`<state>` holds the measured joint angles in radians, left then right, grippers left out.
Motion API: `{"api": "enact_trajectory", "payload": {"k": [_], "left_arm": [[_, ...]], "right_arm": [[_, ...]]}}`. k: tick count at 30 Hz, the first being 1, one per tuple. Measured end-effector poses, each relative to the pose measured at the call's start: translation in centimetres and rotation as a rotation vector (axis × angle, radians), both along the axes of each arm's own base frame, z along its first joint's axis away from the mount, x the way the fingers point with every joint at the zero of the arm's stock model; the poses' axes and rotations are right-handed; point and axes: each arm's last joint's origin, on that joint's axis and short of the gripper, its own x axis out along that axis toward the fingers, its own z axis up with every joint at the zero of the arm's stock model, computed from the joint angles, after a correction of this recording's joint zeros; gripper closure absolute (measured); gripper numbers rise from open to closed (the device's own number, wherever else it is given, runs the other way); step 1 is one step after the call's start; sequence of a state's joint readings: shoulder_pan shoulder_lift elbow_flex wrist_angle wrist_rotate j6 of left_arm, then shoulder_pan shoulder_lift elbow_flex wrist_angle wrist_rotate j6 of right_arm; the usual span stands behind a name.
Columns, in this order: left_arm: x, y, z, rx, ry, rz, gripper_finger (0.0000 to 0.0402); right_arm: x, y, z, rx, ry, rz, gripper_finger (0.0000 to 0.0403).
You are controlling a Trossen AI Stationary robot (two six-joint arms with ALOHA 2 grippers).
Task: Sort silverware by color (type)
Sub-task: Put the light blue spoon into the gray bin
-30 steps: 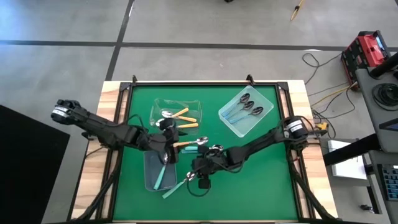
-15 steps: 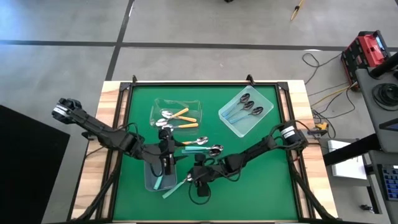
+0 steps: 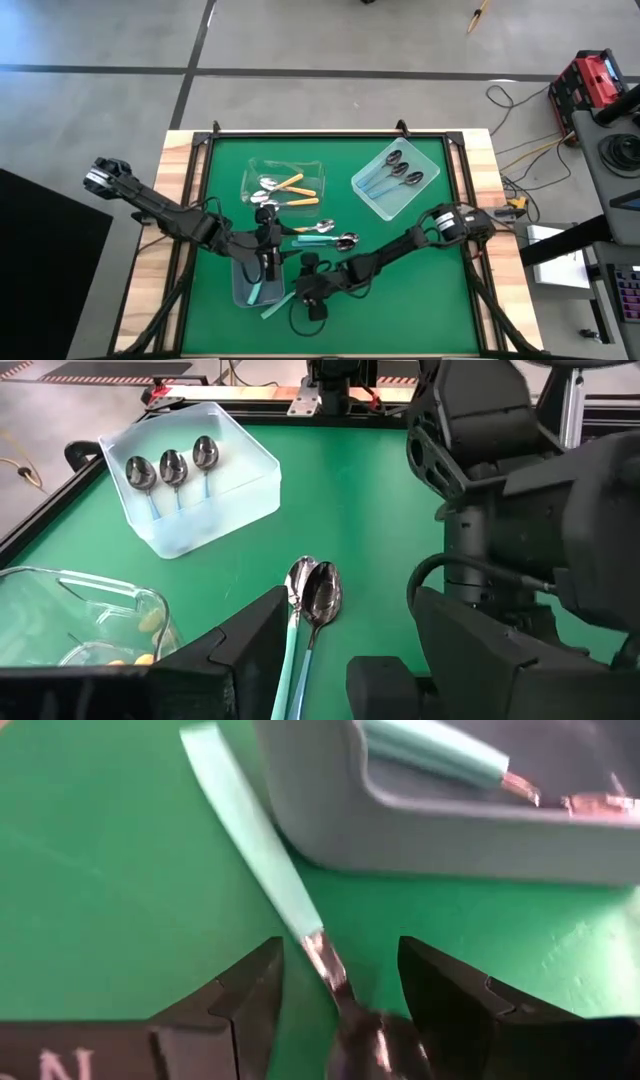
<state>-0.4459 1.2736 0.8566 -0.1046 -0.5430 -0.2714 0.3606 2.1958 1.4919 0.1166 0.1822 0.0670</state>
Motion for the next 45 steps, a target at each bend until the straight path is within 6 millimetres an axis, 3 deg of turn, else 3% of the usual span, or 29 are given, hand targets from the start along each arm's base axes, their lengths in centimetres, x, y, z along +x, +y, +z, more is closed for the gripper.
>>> {"api": "enact_trajectory", "payload": {"k": [9,18,27,36,45], "left_arm": [[0.0,0.0,0.1,0.000,-0.006,-0.001,0.0201],[0.0,0.0,0.1,0.000,-0.007,-0.001,0.0201],[0.0,0.0,0.1,-0.002,-0.007,-0.001,0.0201],[-0.1,-0.1,-0.2,-0.037,0.025,-0.028,0.0201],[0.4,-1.6,-2.3,-0.091,0.114,-0.057,0.0201]], "right_arm": [[0.3,-0.6,0.2,0.021,0.061,0.032,0.0227],[0.7,-1.2,-1.2,0.088,0.100,0.083,0.0307],[0.5,-1.7,-0.8,0.116,0.149,0.165,0.0385],[-1.8,-2.2,1.8,0.071,0.327,0.176,0.0386],[-5.3,-2.2,7.1,-0.063,0.416,0.057,0.0390]]}}
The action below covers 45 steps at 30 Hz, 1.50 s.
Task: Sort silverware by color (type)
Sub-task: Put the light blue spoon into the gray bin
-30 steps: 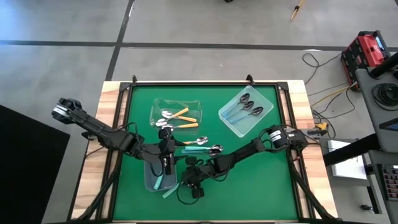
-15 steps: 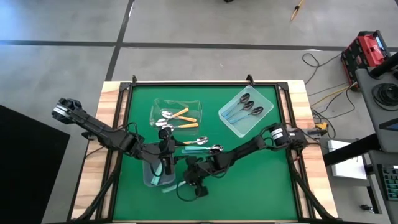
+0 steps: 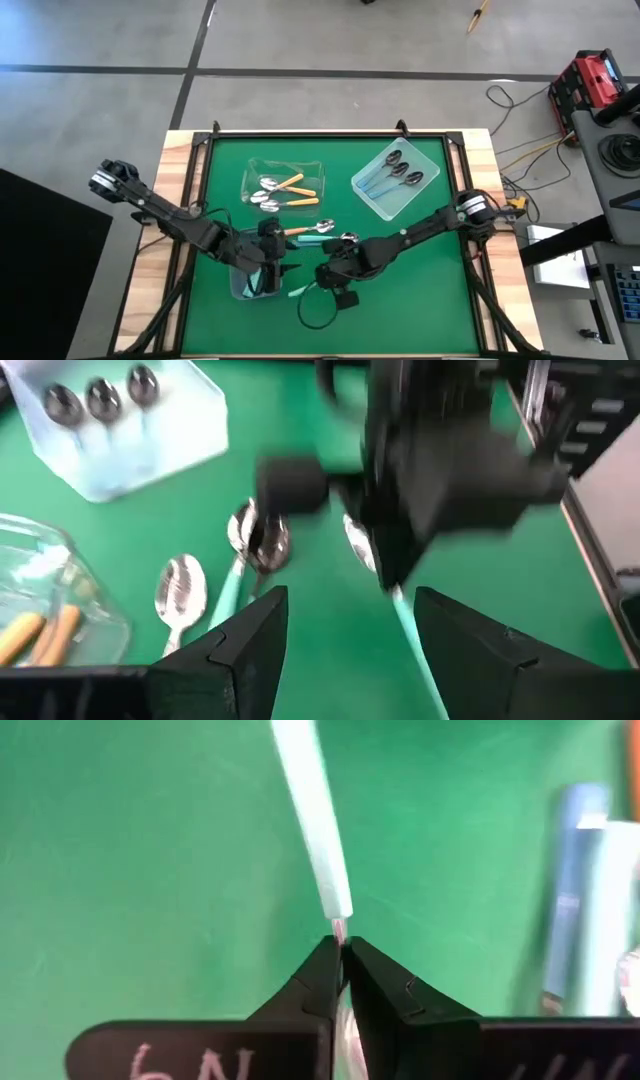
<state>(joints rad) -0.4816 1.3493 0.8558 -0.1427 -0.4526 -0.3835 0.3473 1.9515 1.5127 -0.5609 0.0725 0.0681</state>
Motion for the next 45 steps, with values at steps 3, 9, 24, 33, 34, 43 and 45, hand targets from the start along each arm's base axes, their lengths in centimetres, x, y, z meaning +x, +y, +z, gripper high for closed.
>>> {"api": "enact_trajectory", "payload": {"k": [3,9,24,33,34,43,45], "left_arm": [[0.5,-0.5,-0.9,0.007,0.014,-0.004,0.0201],[2.2,-1.4,-2.6,0.010,-0.017,-0.012,0.0201],[7.2,-3.9,-4.8,0.181,0.088,-0.019,0.0201],[8.8,-4.5,-5.8,0.273,0.189,0.022,0.0201],[8.9,-4.6,-5.8,0.273,0.190,0.022,0.0202],[9.0,-4.6,-5.8,0.277,0.201,0.019,0.0292],[8.9,-4.6,-5.8,0.285,0.202,0.032,0.0337]], "right_arm": [[-1.0,0.3,1.6,-0.065,-0.026,-0.057,0.0395],[-2.0,0.8,3.4,-0.136,-0.080,-0.116,0.0395],[-2.8,0.4,3.0,-0.184,0.005,-0.160,0.0395],[-2.9,0.4,2.9,-0.179,0.009,-0.172,0.0395],[-2.8,0.4,2.9,-0.179,0.008,-0.173,0.0395],[-2.8,0.3,3.0,-0.186,0.004,-0.176,0.0394],[-2.7,0.3,3.0,-0.172,0.000,-0.176,0.0394]]}}
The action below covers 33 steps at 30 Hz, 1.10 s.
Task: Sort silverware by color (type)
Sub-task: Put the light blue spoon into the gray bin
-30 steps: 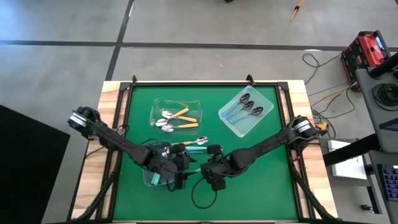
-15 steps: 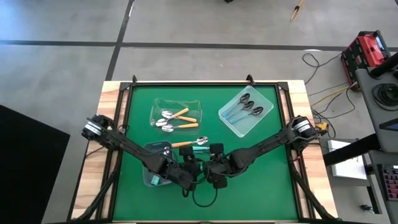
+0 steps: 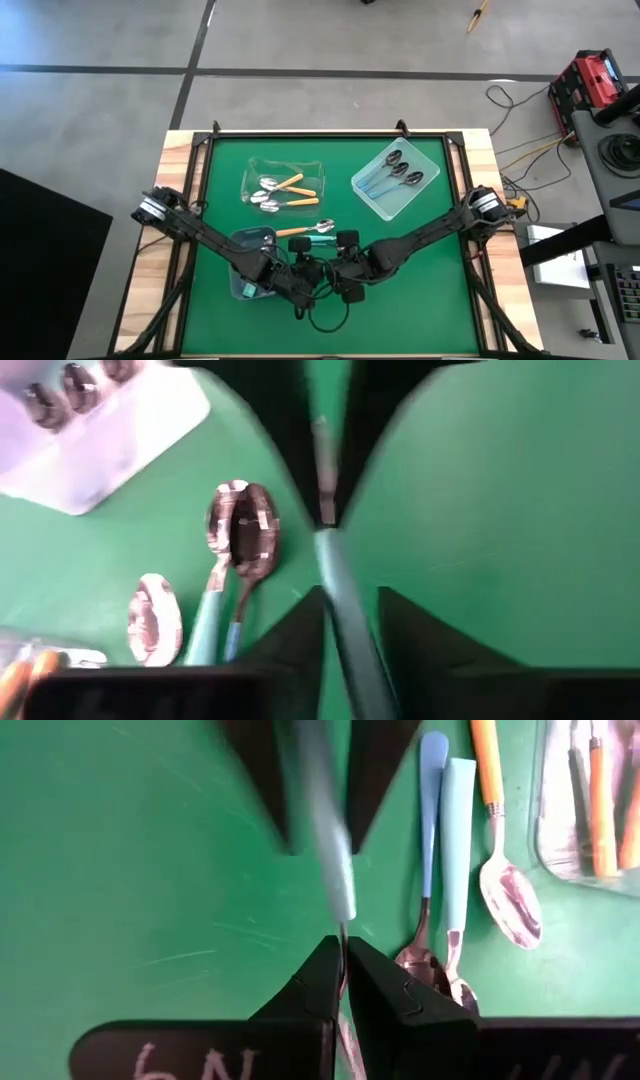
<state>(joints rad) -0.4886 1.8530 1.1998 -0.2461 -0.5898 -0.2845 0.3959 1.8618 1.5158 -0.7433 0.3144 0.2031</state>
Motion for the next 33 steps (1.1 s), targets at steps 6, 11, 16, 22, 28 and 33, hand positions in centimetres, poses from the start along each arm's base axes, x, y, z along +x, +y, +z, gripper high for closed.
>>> {"api": "enact_trajectory", "payload": {"k": [6,11,16,22,28,33], "left_arm": [[-0.1,0.0,0.3,-0.009,-0.009,0.034,0.0379],[-0.4,-0.5,1.7,0.021,0.020,0.049,0.0379],[-0.8,-0.8,2.6,0.033,0.067,0.067,0.0379],[-2.1,-1.0,3.7,0.036,0.145,0.127,0.0379],[-3.8,-1.6,6.4,0.062,0.225,0.220,0.0379],[-5.8,-2.2,9.0,0.070,0.277,0.311,0.0379]], "right_arm": [[0.1,0.1,0.1,0.018,-0.016,-0.013,0.0387],[0.2,0.1,0.4,0.022,-0.035,-0.019,0.0344],[0.4,0.1,1.4,0.001,-0.055,0.022,0.0283],[-0.4,-0.4,4.4,-0.045,-0.122,0.082,0.0226],[-2.5,-2.0,8.1,-0.072,-0.175,0.092,0.0214],[-4.2,-3.4,10.5,-0.082,-0.225,0.102,0.0213]]}}
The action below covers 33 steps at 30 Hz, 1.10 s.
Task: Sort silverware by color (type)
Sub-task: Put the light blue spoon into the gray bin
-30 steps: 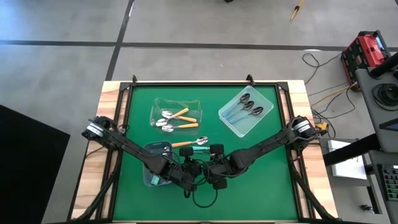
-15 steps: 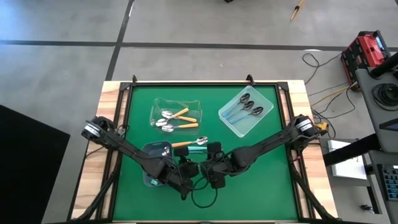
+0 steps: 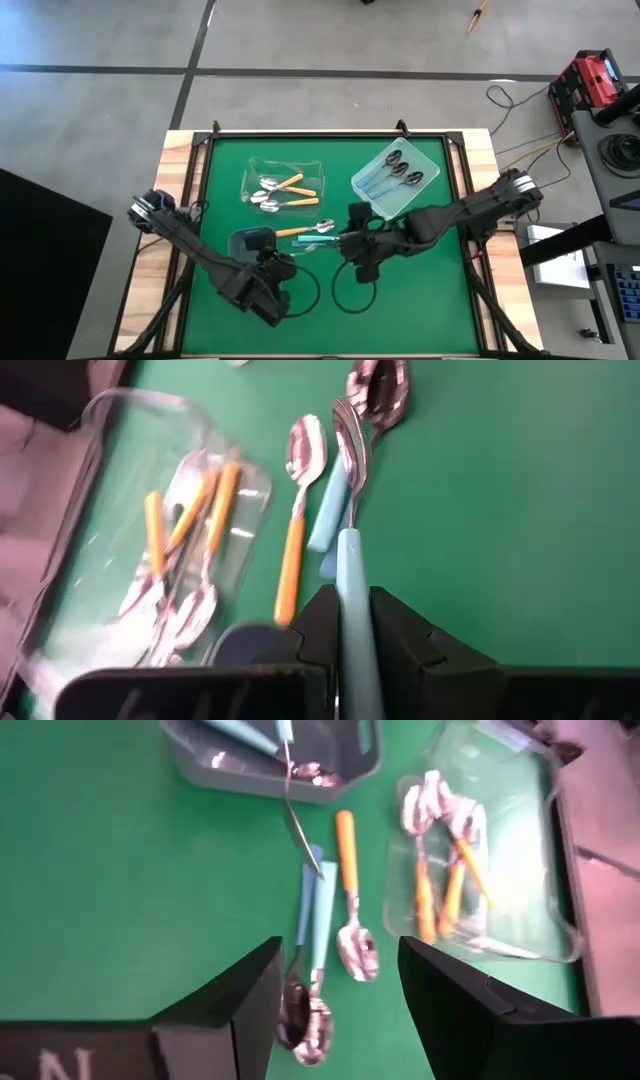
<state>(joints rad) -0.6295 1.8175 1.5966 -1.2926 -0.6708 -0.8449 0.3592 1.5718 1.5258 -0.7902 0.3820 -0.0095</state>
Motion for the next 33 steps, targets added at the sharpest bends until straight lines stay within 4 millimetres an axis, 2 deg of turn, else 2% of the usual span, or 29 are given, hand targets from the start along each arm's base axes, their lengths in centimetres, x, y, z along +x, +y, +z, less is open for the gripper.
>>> {"api": "enact_trajectory", "payload": {"k": [4,8,15,19,26,33], "left_arm": [[-1.6,-0.5,1.2,0.024,0.032,0.049,0.0379],[-3.1,-0.7,1.4,0.040,0.087,0.107,0.0379],[-4.7,-1.3,0.2,0.031,0.134,0.098,0.0379],[-5.9,-0.4,0.0,0.035,0.145,0.109,0.0379],[-8.2,1.4,-0.2,-0.041,0.104,0.257,0.0379],[-9.1,0.7,-1.4,-0.164,0.159,0.353,0.0379]], "right_arm": [[-1.2,-1.0,1.0,-0.013,-0.023,0.000,0.0215],[-2.3,-2.1,1.2,-0.010,-0.056,-0.013,0.0215],[-3.8,-3.0,-0.5,-0.007,-0.171,0.003,0.0218],[-4.4,-3.7,-1.5,-0.023,-0.265,0.025,0.0218],[-5.2,-5.6,-2.6,-0.035,-0.379,-0.009,0.0220],[-5.1,-7.5,-3.4,-0.062,-0.379,-0.064,0.0218]]}}
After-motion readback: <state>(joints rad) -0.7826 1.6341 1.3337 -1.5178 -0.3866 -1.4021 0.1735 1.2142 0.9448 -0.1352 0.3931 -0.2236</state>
